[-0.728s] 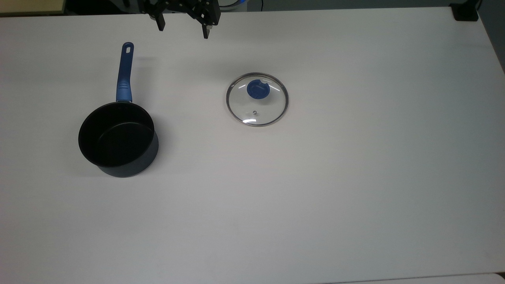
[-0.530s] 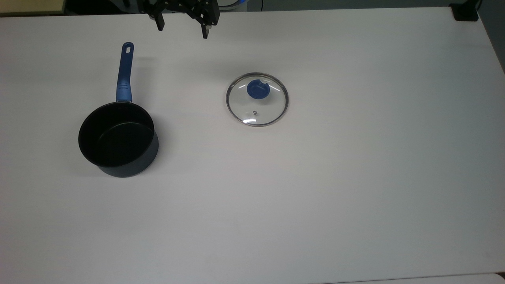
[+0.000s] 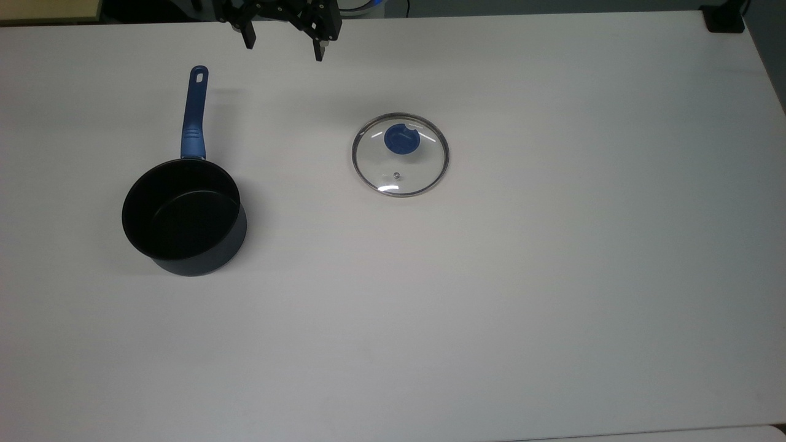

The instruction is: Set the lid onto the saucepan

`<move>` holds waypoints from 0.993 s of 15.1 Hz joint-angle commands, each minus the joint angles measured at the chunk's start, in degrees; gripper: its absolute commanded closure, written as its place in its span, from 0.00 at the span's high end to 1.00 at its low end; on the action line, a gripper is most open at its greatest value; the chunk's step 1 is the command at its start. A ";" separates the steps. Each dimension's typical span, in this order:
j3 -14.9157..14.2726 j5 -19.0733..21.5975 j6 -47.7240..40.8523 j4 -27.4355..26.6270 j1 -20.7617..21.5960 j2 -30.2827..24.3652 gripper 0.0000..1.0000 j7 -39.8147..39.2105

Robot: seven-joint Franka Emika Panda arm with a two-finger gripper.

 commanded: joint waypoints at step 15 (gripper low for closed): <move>6.50 2.38 13.42 -12.89 5.06 5.43 1.00 6.91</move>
